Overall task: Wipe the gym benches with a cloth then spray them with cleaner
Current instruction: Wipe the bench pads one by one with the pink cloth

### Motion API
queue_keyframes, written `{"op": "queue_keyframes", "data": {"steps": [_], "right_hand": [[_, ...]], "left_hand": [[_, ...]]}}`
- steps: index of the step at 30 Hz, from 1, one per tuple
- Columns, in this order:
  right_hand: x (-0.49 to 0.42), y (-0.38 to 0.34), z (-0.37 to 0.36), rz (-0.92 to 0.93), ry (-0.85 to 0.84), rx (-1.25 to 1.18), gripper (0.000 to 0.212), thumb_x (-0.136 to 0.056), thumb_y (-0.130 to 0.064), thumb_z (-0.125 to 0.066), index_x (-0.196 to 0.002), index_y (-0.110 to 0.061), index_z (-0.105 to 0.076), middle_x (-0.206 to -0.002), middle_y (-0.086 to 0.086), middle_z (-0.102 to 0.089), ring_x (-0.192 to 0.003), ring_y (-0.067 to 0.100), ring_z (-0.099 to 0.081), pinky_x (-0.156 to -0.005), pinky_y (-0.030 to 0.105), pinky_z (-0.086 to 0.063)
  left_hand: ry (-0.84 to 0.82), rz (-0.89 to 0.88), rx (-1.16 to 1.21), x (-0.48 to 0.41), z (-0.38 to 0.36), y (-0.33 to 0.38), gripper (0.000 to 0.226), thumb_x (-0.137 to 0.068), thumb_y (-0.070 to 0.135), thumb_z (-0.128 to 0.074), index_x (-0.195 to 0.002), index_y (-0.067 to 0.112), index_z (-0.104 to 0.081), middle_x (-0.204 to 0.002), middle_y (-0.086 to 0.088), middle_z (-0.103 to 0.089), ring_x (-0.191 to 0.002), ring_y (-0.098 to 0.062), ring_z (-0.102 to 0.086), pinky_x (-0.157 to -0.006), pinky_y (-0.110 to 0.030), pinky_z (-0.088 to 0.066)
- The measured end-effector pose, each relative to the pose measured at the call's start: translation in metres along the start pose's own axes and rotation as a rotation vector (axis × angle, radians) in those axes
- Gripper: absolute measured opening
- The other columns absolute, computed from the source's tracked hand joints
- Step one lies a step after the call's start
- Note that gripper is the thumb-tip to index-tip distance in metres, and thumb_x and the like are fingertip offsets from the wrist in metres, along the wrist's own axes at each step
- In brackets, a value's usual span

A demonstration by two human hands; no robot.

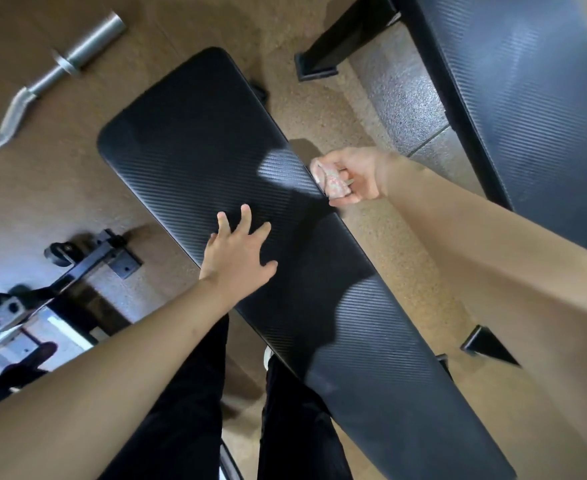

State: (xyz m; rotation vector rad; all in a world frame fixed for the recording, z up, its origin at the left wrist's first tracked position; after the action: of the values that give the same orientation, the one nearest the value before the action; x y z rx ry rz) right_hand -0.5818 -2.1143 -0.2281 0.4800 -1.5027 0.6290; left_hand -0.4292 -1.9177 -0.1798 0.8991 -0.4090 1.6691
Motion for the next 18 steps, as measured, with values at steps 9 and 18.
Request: {"op": "queue_keyframes", "data": {"steps": [9,18], "right_hand": [[0.002,-0.102,-0.032,0.055,-0.034,0.024,0.015,-0.09,-0.023,-0.062,-0.104,-0.017,-0.065,-0.057,-0.001,-0.053,-0.078,0.021,-0.059,-0.077,0.041,-0.061],[0.003,-0.181,-0.061,0.136,0.018,0.054,0.01,-0.09,-0.026,-0.064,-0.087,-0.021,-0.071,-0.081,0.001,-0.063,-0.087,0.02,-0.066,-0.076,0.039,-0.061]], "left_hand": [[0.278,0.11,-0.062,-0.05,0.088,-0.086,0.098,-0.079,0.073,-0.062,-0.158,0.033,-0.022,-0.167,-0.009,-0.01,-0.151,-0.043,-0.015,-0.114,-0.064,-0.028],[0.168,0.093,-0.034,-0.066,0.086,-0.118,0.112,-0.079,0.073,-0.065,-0.159,0.038,0.005,-0.168,-0.01,0.019,-0.152,-0.052,0.006,-0.117,-0.07,-0.024]]}}
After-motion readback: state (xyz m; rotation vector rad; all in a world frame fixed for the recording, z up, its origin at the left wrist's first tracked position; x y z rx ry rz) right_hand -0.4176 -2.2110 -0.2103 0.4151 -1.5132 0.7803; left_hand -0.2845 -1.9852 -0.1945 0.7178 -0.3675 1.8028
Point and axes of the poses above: each hand's wrist, its own x-axis away from the middle knuckle, its own z-axis out of the back of the hand, y = z × x, the point moved 4 cm from there along -x, towards the middle knuckle
